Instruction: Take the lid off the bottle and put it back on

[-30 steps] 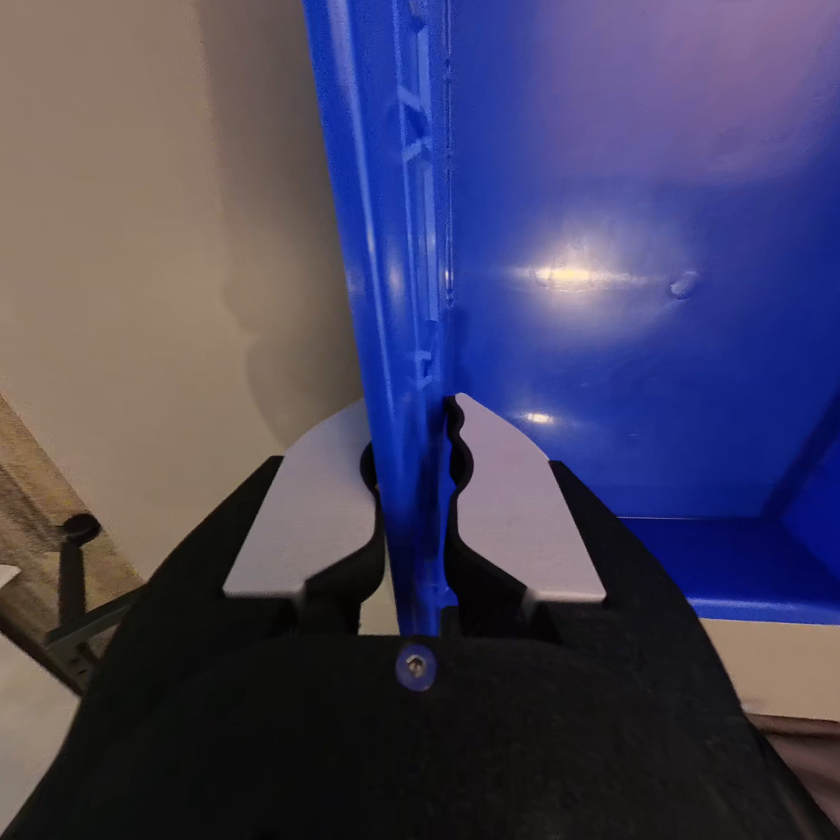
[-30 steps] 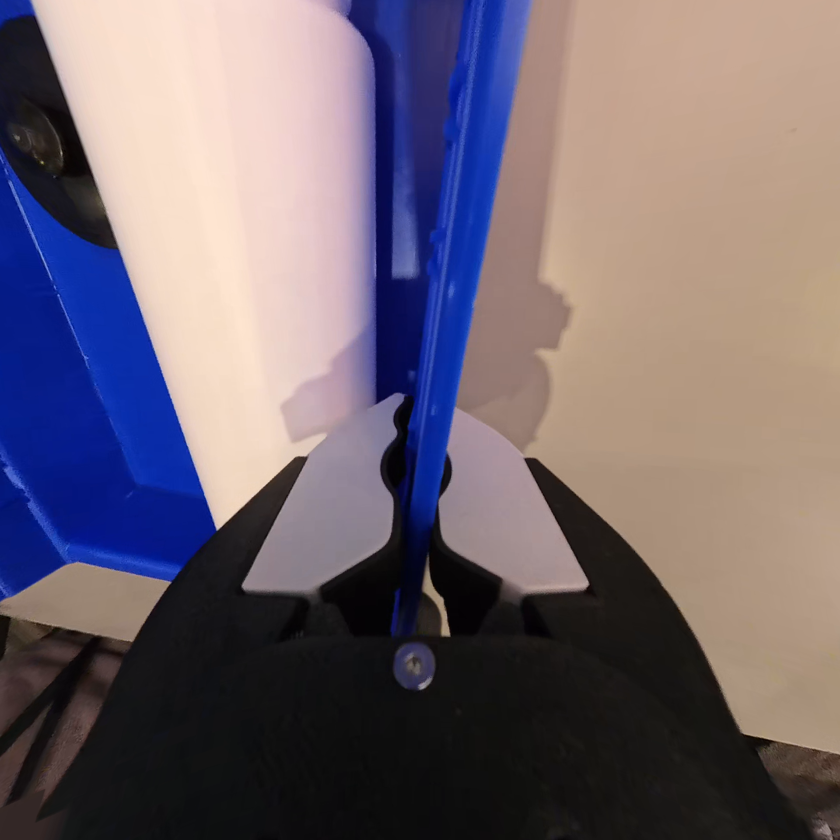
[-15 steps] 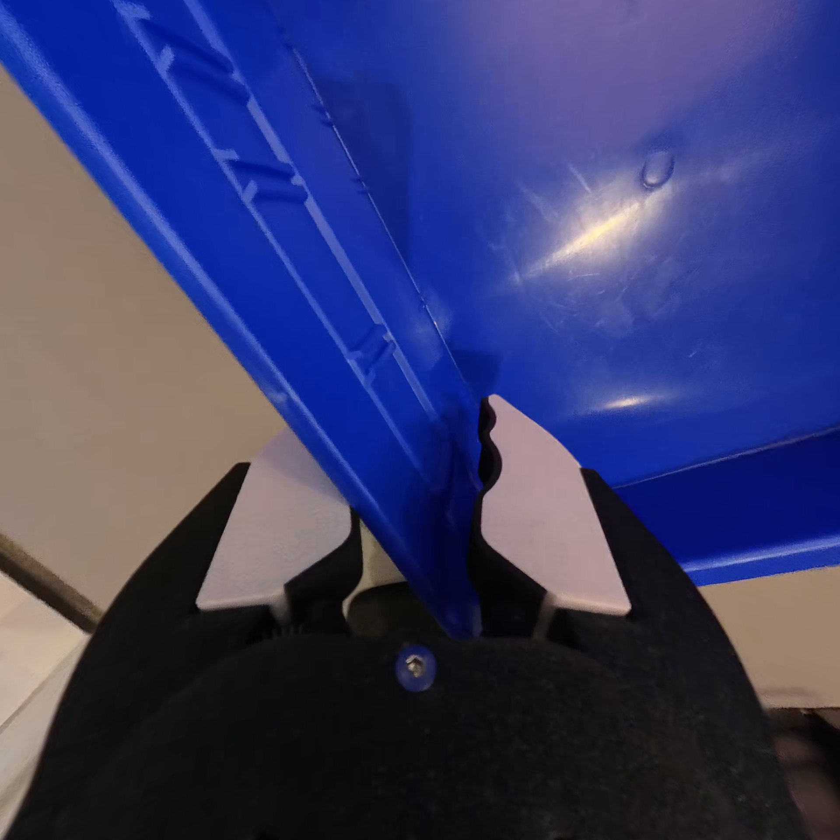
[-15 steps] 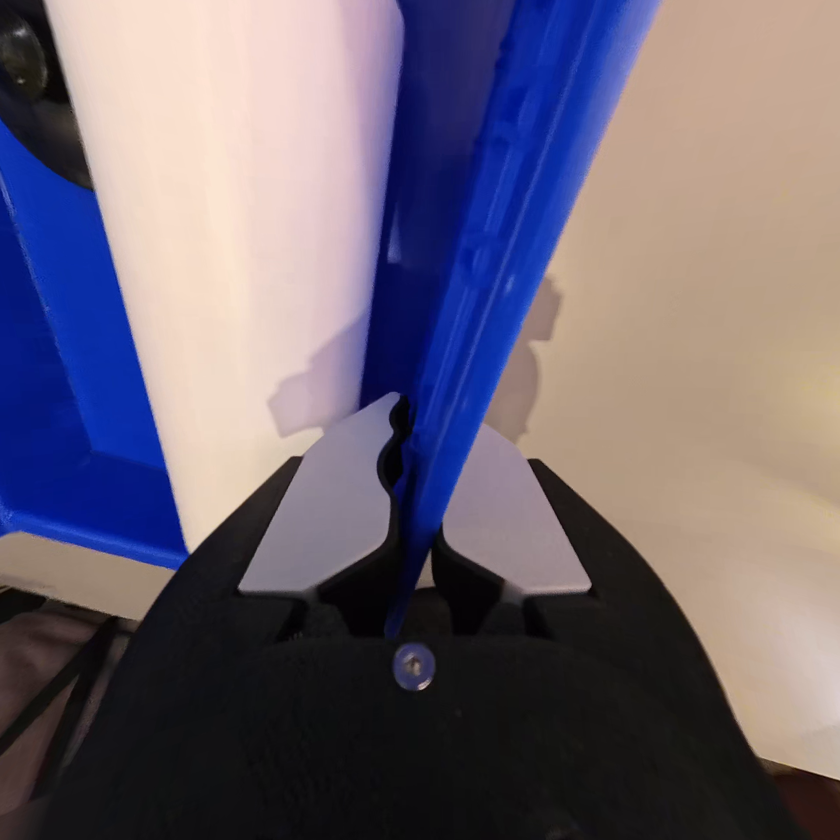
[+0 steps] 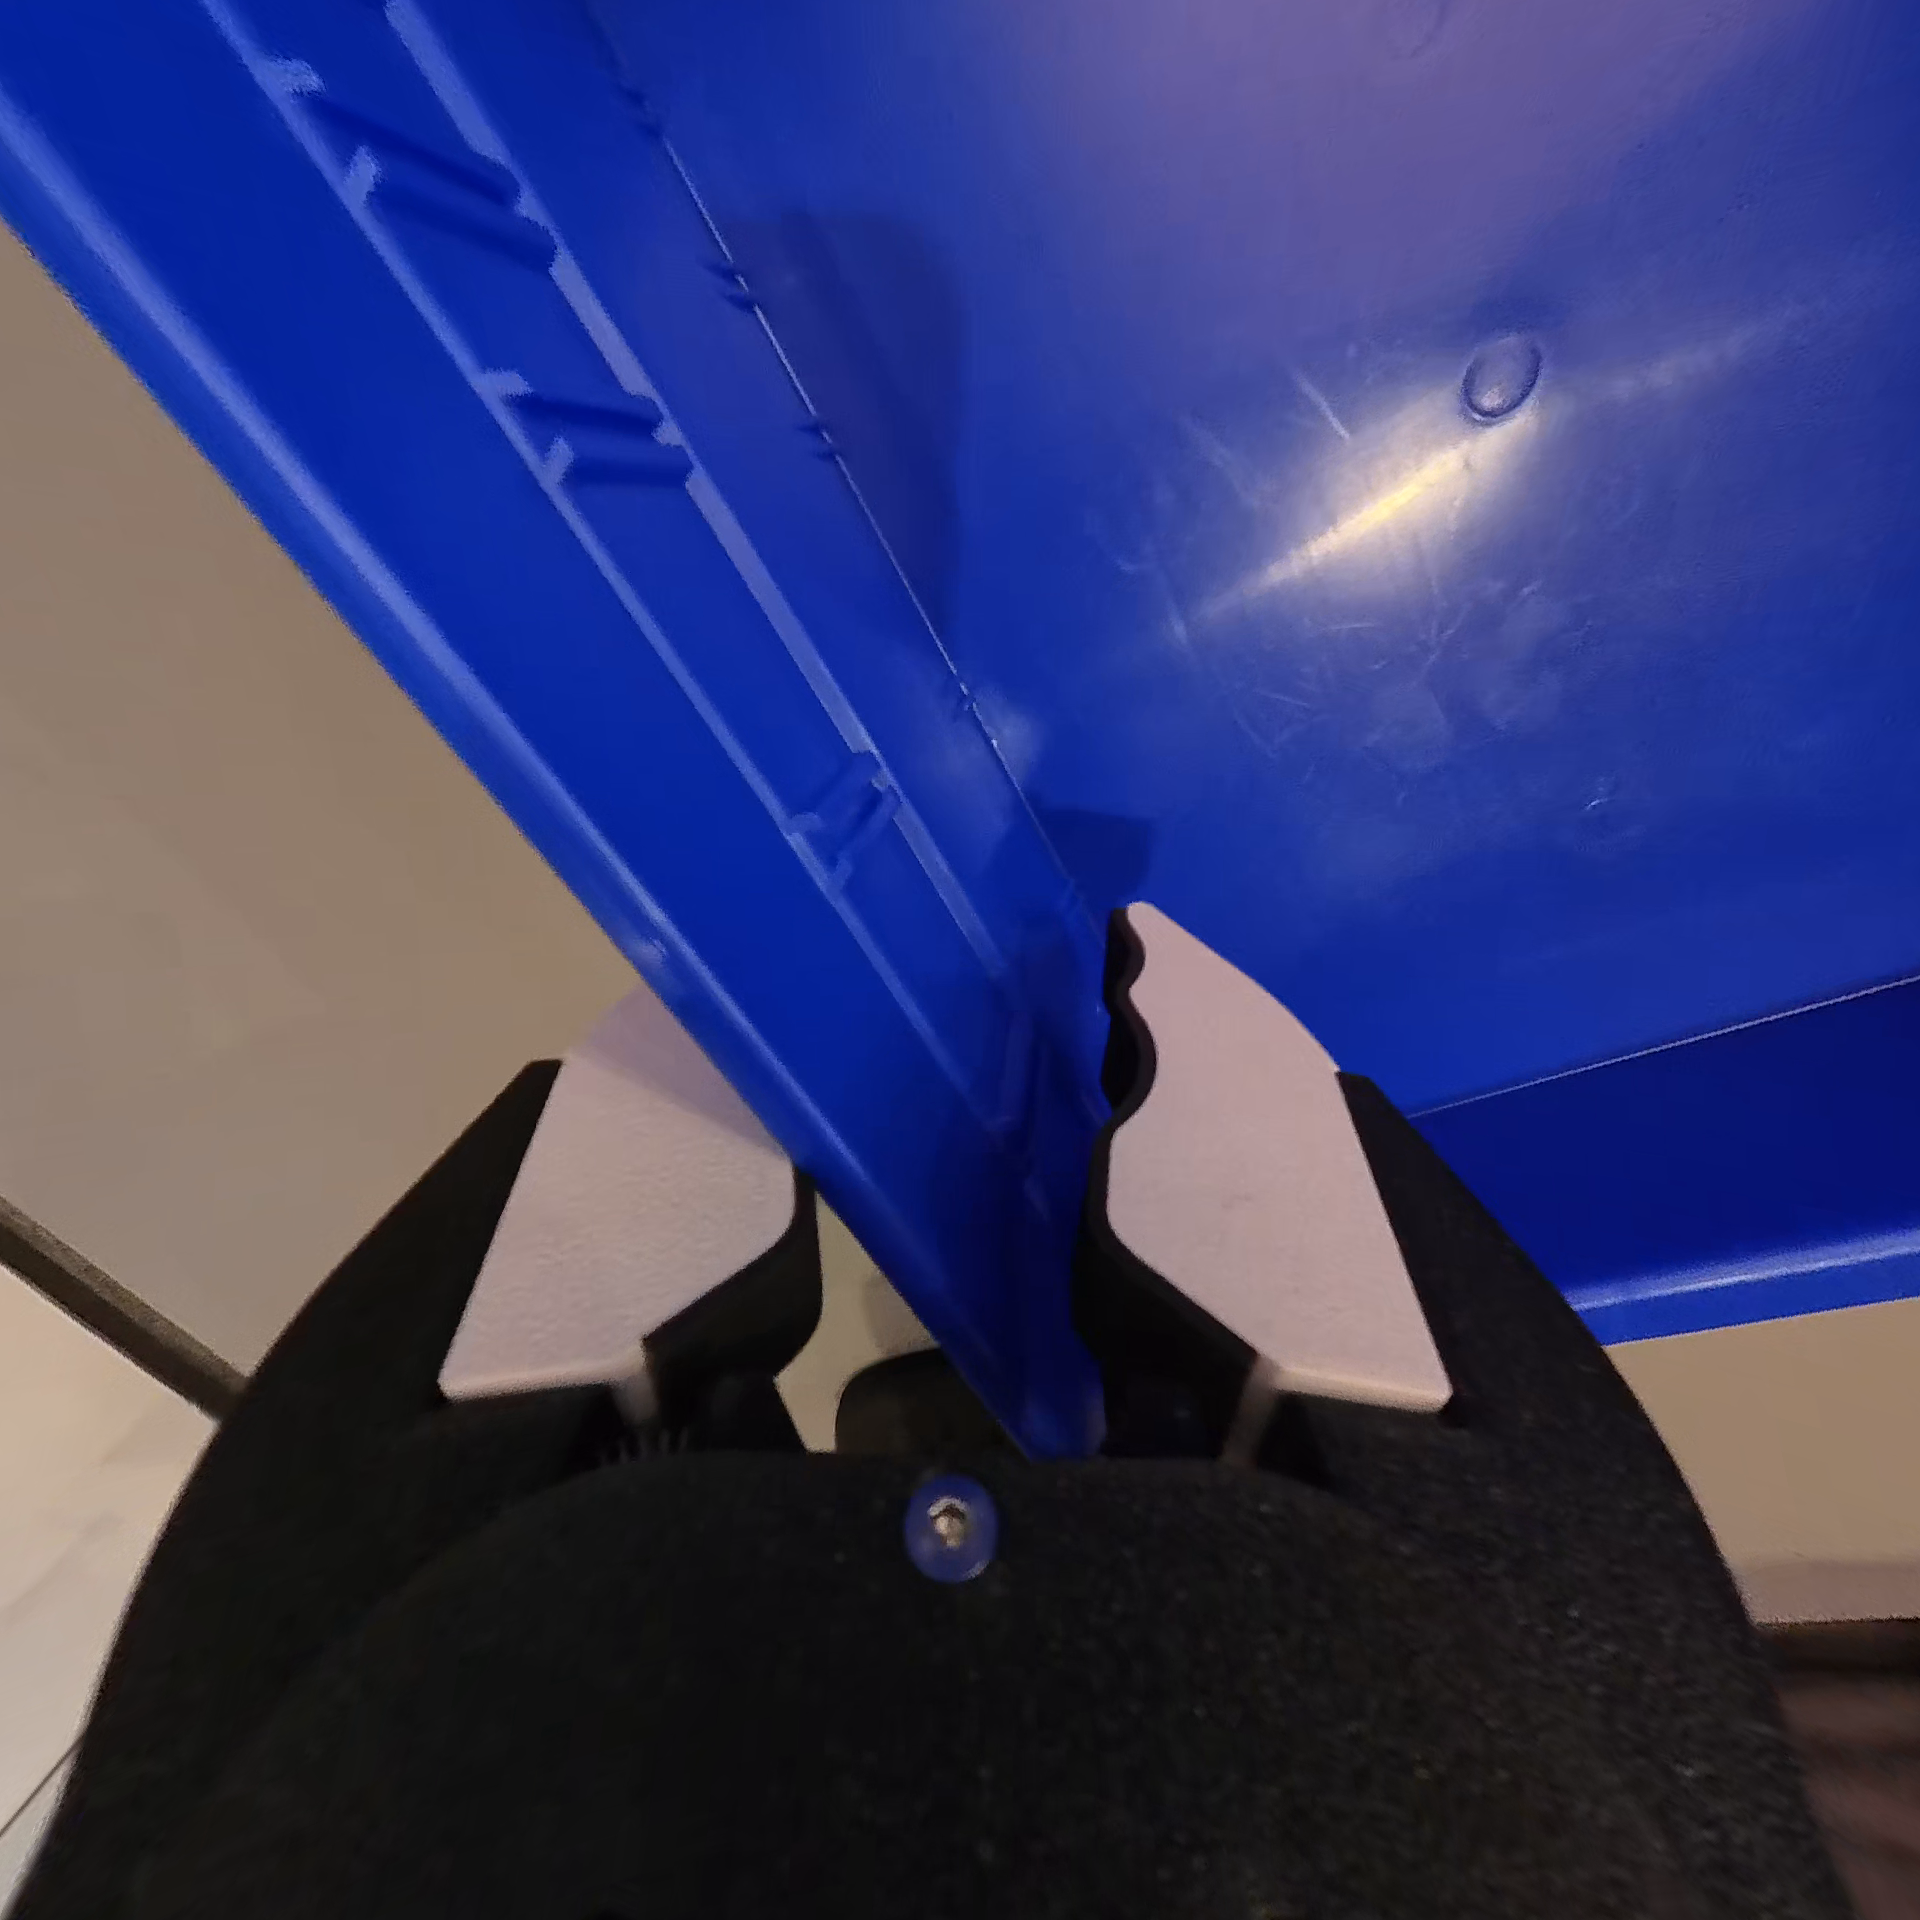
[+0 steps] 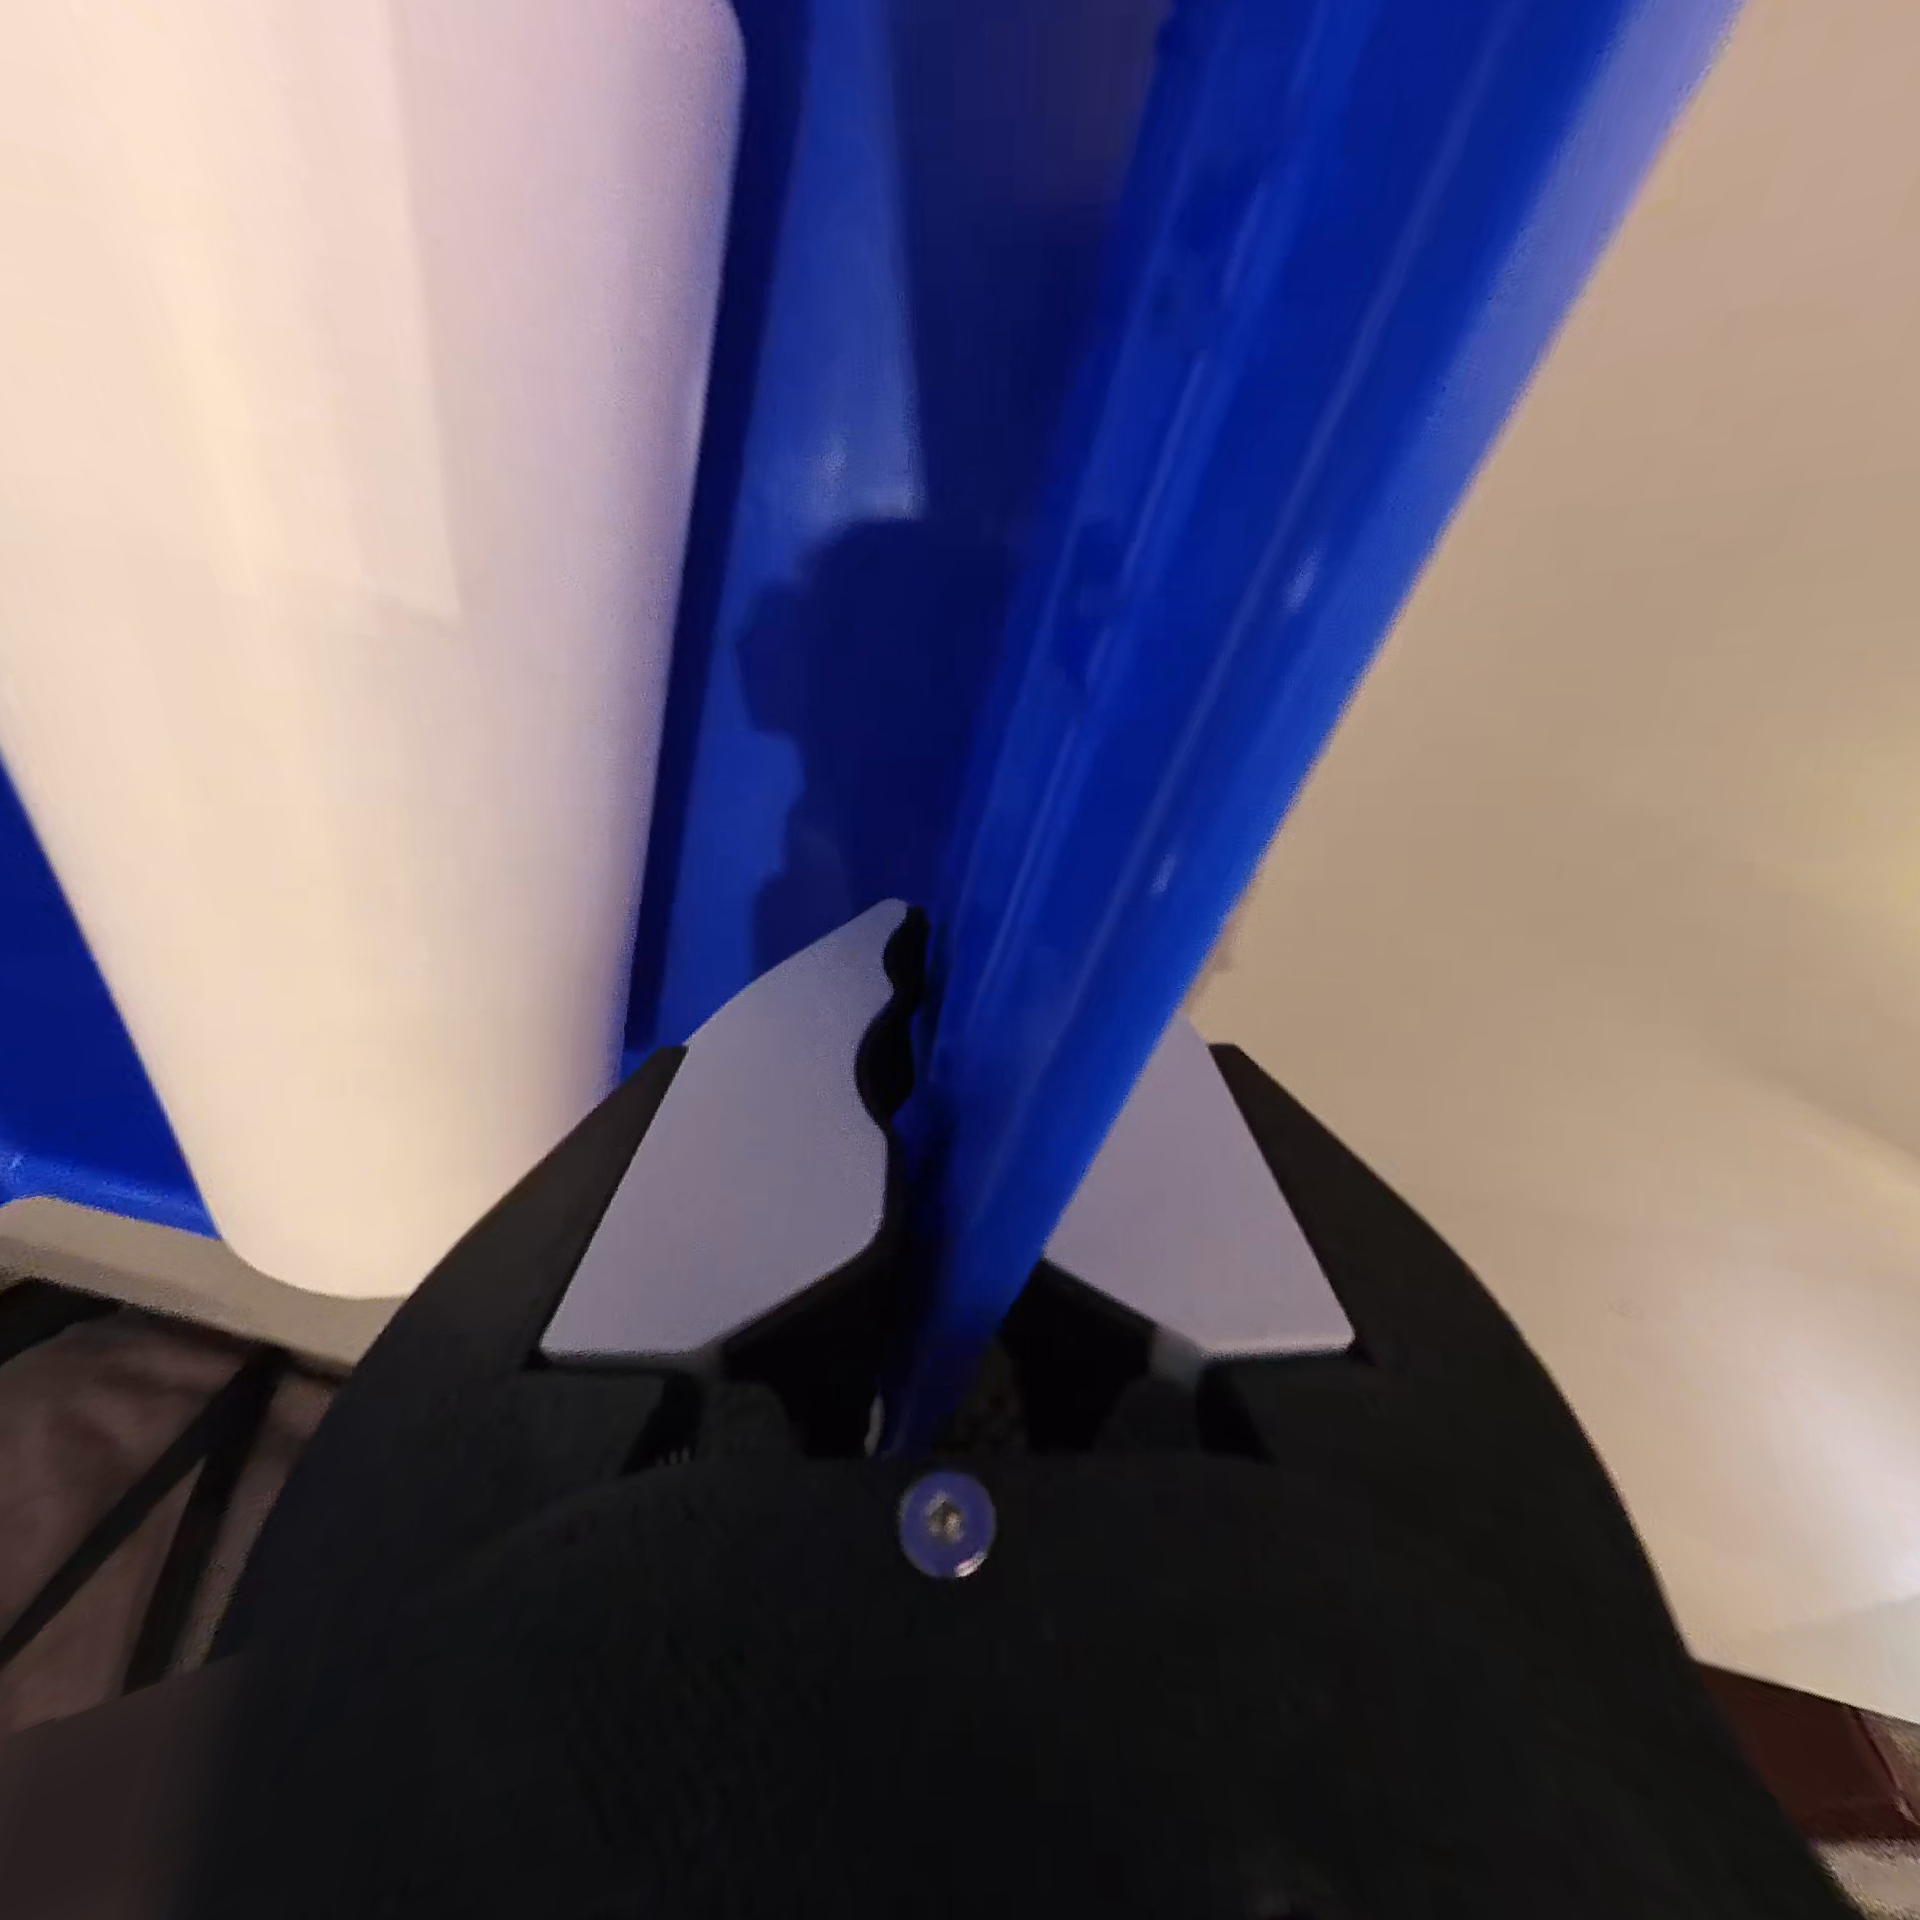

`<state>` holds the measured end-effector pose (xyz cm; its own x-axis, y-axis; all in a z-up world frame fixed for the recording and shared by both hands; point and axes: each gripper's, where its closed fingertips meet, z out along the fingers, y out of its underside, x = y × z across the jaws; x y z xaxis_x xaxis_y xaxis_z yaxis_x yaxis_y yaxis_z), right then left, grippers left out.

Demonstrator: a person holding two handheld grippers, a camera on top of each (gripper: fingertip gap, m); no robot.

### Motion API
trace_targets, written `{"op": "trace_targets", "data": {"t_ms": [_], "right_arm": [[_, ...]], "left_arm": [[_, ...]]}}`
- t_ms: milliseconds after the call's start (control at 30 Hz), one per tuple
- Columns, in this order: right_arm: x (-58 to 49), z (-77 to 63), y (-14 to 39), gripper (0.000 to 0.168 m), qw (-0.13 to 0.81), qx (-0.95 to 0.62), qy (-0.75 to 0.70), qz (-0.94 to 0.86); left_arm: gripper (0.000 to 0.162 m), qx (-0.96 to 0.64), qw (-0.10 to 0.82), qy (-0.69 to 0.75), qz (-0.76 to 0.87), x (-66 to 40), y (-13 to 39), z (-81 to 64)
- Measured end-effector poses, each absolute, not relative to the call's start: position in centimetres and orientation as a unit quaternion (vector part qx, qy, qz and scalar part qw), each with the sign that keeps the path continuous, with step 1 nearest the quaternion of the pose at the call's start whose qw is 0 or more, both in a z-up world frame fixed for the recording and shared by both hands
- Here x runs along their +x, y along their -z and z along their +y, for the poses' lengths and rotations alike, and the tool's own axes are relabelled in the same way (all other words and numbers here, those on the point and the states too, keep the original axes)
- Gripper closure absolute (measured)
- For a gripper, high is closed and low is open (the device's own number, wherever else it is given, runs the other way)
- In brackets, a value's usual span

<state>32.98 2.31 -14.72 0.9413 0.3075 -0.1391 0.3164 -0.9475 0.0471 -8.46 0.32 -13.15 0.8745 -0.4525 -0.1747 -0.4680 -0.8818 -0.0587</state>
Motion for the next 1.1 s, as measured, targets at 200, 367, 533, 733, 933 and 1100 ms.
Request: {"op": "trace_targets", "data": {"t_ms": [200,367,533,733,933,1100], "right_arm": [[33.4,3.1,14.6,0.155,0.012,0.986,0.044,0.158],[33.2,3.3,14.6,0.157,0.005,0.987,0.058,0.15],[33.1,4.7,14.5,0.157,0.002,0.99,0.057,0.129],[32.9,5.8,14.6,0.16,0.03,0.991,0.051,0.116],[33.2,4.9,14.5,0.162,0.048,0.987,0.078,0.131],[35.6,2.9,14.5,0.162,0.067,0.989,0.083,0.102]], "left_arm": [[0.102,-0.965,0.059,-0.062,0.249,-7.9,13.1,0.6],[0.105,-0.964,0.048,-0.013,0.26,-7.6,12.3,-0.1],[0.104,-0.954,0.102,0.006,0.281,-7.0,9.2,-0.1],[0.104,-0.946,0.165,0.027,0.278,-8.6,4.9,-0.8],[0.112,-0.927,0.271,0.078,0.248,-11.1,-0.6,-1.2],[0.113,-0.911,0.334,0.118,0.212,-13.3,-3.8,-1.9]]}}
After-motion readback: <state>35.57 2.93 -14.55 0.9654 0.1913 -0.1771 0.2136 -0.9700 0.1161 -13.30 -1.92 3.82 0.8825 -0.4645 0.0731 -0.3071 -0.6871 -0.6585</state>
